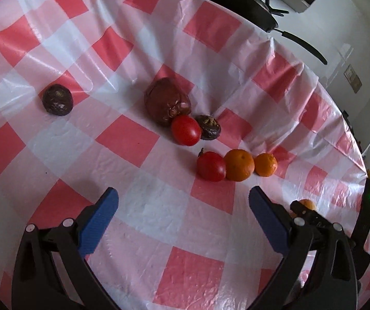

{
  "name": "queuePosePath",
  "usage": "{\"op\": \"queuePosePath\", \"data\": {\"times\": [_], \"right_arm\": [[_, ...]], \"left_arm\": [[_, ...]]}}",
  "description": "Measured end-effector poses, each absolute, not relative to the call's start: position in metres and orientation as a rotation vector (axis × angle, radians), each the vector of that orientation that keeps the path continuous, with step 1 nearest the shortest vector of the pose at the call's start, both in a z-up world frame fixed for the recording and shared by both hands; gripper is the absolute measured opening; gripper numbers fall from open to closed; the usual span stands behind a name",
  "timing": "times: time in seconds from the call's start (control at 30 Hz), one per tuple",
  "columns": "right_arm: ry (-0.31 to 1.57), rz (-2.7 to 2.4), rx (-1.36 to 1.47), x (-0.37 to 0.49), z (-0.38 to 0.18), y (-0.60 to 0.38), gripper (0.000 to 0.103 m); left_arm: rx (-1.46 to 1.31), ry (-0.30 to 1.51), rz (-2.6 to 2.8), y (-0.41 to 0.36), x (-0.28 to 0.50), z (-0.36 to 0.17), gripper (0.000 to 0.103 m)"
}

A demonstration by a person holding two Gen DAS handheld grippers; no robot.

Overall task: Organize fruits
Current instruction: 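Return both tools to the table and grasp the yellow-brown fruit with the right tool, then grasp the red tomato with the left tool while right tool holds its fruit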

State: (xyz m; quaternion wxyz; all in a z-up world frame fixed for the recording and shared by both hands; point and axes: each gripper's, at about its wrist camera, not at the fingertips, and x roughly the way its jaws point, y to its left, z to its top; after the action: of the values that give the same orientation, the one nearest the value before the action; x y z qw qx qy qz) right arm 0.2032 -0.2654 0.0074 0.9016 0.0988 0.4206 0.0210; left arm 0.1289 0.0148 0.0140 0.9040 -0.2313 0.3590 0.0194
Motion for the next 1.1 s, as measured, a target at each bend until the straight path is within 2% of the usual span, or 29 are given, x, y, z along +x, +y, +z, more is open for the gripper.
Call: {"op": "queuePosePath", "data": {"times": [0.23, 0.27, 0.43, 0.6, 0.7, 0.73, 0.77, 1.1], "right_arm": [[0.849, 0.030, 0.302, 0.199, 0.003, -0.281, 0.046], [0.848, 0.032, 0.309, 0.199, 0.004, -0.283, 0.046], [0.849, 0.038, 0.311, 0.200, 0.006, -0.283, 0.046], [0.849, 0.038, 0.311, 0.202, 0.006, -0.281, 0.046], [0.849, 0.039, 0.312, 0.202, 0.007, -0.282, 0.046], [0.849, 0.037, 0.312, 0.202, 0.006, -0.281, 0.046], [0.849, 0.037, 0.313, 0.202, 0.006, -0.281, 0.046], [0.824, 0.070, 0.395, 0.200, 0.005, -0.293, 0.046]], "left_arm": [[-0.310, 0.792, 0.028, -0.007, 0.149, 0.018, 0.100], [-0.274, 0.804, 0.025, -0.010, 0.155, 0.019, 0.092], [-0.167, 0.906, -0.028, -0.020, 0.188, 0.009, 0.071], [-0.065, 0.917, -0.046, -0.029, 0.208, 0.009, 0.069], [0.002, 0.913, -0.054, -0.036, 0.214, 0.007, 0.058], [0.010, 0.907, -0.068, -0.038, 0.213, 0.008, 0.049], [0.016, 0.903, -0.085, -0.040, 0.212, 0.008, 0.036], [-0.057, 0.747, -0.116, -0.027, 0.183, 0.025, 0.036]]}}
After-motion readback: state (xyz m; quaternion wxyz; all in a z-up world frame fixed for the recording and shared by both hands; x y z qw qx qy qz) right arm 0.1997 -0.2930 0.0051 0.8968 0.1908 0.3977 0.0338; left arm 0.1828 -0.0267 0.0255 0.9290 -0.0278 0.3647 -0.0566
